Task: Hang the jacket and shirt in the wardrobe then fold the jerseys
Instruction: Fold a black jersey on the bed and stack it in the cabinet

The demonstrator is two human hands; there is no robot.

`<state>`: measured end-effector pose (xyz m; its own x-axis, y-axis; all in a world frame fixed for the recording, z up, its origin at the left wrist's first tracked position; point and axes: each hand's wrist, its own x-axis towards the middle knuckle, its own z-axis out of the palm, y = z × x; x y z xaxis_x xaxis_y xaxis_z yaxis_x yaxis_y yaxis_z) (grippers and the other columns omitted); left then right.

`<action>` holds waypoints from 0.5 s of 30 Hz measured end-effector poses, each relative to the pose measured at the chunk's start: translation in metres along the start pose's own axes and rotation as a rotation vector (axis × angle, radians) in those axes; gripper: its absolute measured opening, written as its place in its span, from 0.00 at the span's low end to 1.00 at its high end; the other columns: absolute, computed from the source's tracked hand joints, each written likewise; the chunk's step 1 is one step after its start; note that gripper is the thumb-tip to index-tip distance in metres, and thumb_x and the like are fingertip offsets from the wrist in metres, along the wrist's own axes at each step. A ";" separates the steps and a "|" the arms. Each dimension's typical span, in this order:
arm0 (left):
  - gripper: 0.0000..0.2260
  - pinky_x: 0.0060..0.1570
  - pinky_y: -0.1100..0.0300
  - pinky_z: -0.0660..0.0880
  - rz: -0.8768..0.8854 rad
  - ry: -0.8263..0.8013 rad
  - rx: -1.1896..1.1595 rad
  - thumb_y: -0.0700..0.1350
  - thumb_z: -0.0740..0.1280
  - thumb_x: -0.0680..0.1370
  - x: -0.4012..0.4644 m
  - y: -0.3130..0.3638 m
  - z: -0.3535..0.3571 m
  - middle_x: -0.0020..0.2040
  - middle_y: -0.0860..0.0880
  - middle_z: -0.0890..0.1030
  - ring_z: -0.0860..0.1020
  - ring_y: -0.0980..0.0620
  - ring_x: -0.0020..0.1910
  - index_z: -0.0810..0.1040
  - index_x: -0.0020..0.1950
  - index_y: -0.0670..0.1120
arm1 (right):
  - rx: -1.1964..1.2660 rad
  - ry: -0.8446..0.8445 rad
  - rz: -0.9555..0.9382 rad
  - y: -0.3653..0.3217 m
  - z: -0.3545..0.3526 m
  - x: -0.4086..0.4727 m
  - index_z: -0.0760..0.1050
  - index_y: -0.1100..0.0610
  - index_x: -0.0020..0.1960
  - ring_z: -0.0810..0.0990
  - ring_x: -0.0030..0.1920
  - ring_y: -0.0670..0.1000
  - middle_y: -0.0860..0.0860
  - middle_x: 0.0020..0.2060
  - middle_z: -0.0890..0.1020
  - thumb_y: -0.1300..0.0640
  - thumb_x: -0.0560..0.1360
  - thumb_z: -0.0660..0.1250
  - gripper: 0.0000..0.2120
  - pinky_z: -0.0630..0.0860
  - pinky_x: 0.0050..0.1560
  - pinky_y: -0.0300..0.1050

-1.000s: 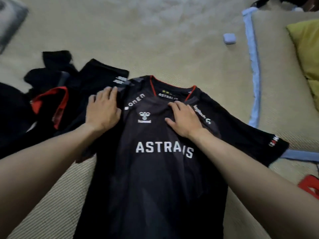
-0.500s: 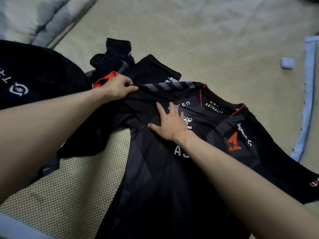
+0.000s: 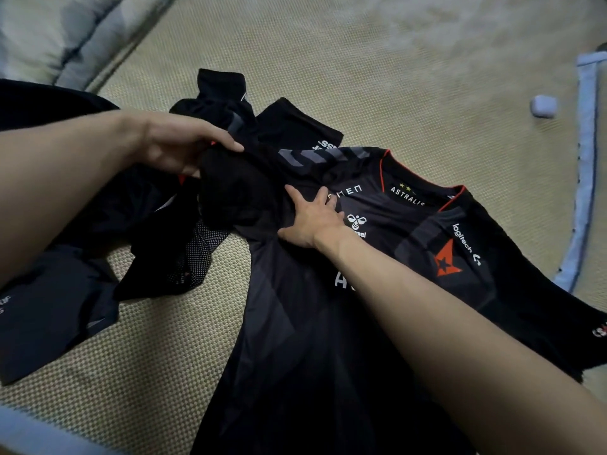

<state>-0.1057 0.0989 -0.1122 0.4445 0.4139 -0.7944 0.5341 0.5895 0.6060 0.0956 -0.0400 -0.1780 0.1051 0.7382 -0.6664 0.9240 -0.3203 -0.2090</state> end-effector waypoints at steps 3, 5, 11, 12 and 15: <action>0.04 0.32 0.62 0.81 0.109 0.194 0.025 0.39 0.69 0.76 0.009 -0.001 0.005 0.46 0.46 0.84 0.84 0.49 0.43 0.80 0.46 0.48 | 0.025 -0.021 0.002 0.000 -0.003 0.000 0.44 0.39 0.82 0.43 0.80 0.70 0.66 0.80 0.42 0.42 0.75 0.70 0.46 0.53 0.77 0.70; 0.09 0.30 0.66 0.79 0.186 0.446 0.111 0.36 0.73 0.73 0.017 -0.004 0.003 0.42 0.46 0.82 0.82 0.45 0.44 0.78 0.41 0.50 | 0.028 -0.043 0.004 0.001 -0.001 -0.001 0.43 0.39 0.82 0.41 0.80 0.69 0.66 0.80 0.40 0.42 0.75 0.70 0.46 0.51 0.78 0.70; 0.09 0.34 0.62 0.78 0.156 0.441 0.134 0.39 0.74 0.74 0.014 -0.005 0.004 0.42 0.50 0.81 0.80 0.53 0.42 0.78 0.40 0.51 | 0.218 0.331 -0.150 -0.001 0.005 -0.013 0.62 0.53 0.77 0.64 0.76 0.61 0.59 0.74 0.67 0.44 0.73 0.71 0.37 0.60 0.77 0.59; 0.07 0.33 0.62 0.80 0.150 0.355 0.117 0.39 0.73 0.75 0.011 0.000 0.012 0.43 0.50 0.82 0.80 0.53 0.43 0.79 0.42 0.50 | 0.345 0.366 -0.214 -0.004 0.004 -0.018 0.64 0.54 0.76 0.69 0.73 0.57 0.56 0.72 0.71 0.44 0.73 0.72 0.36 0.65 0.74 0.55; 0.03 0.35 0.62 0.82 0.187 0.150 0.057 0.39 0.69 0.78 0.006 0.027 0.052 0.43 0.48 0.84 0.82 0.52 0.45 0.80 0.45 0.46 | 0.982 0.222 -0.210 -0.021 0.001 -0.032 0.65 0.52 0.75 0.77 0.67 0.49 0.50 0.68 0.77 0.41 0.65 0.80 0.44 0.73 0.70 0.50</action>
<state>-0.0516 0.0814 -0.0980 0.4300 0.6126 -0.6632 0.4945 0.4547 0.7407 0.0721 -0.0571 -0.1529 0.1341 0.8965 -0.4224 0.2337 -0.4428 -0.8656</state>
